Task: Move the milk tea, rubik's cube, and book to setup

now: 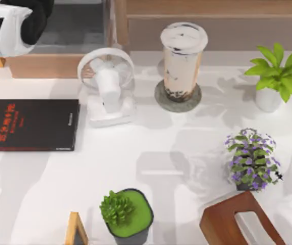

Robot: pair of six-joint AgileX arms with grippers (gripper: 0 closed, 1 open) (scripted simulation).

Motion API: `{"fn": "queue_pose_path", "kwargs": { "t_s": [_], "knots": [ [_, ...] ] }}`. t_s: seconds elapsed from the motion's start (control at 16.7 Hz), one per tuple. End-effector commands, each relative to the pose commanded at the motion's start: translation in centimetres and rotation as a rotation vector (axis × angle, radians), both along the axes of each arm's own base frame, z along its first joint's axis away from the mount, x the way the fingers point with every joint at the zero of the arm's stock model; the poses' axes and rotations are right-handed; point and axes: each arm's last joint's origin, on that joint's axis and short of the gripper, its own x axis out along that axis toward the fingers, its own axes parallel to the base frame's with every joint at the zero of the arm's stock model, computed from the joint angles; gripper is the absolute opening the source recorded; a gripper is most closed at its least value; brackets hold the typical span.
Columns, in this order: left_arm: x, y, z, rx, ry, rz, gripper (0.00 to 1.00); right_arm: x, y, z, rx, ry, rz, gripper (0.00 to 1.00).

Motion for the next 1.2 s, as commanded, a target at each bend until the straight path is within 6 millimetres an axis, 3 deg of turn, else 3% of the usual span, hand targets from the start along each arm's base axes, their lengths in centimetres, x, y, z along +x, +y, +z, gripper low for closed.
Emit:
{"fn": "queue_pose_path", "kwargs": {
  "t_s": [0.24, 0.78, 0.96, 1.2],
  "knots": [
    [-0.5, 0.9, 0.9, -0.011, -0.011, 0.028, 0.00, 0.0, 0.0, 0.0, 0.000, 0.000, 0.000, 1.00],
    [-1.1, 0.1, 1.2, 0.009, -0.011, 0.004, 0.00, 0.0, 0.0, 0.0, 0.000, 0.000, 0.000, 1.00],
    [-3.1, 0.7, 4.1, 0.071, -0.111, 0.021, 0.00, 0.0, 0.0, 0.0, 0.000, 0.000, 0.000, 1.00],
    [-8.1, 2.8, 8.8, 0.253, -0.295, 0.099, 0.00, 0.0, 0.0, 0.0, 0.000, 0.000, 0.000, 1.00]
  ]
}}
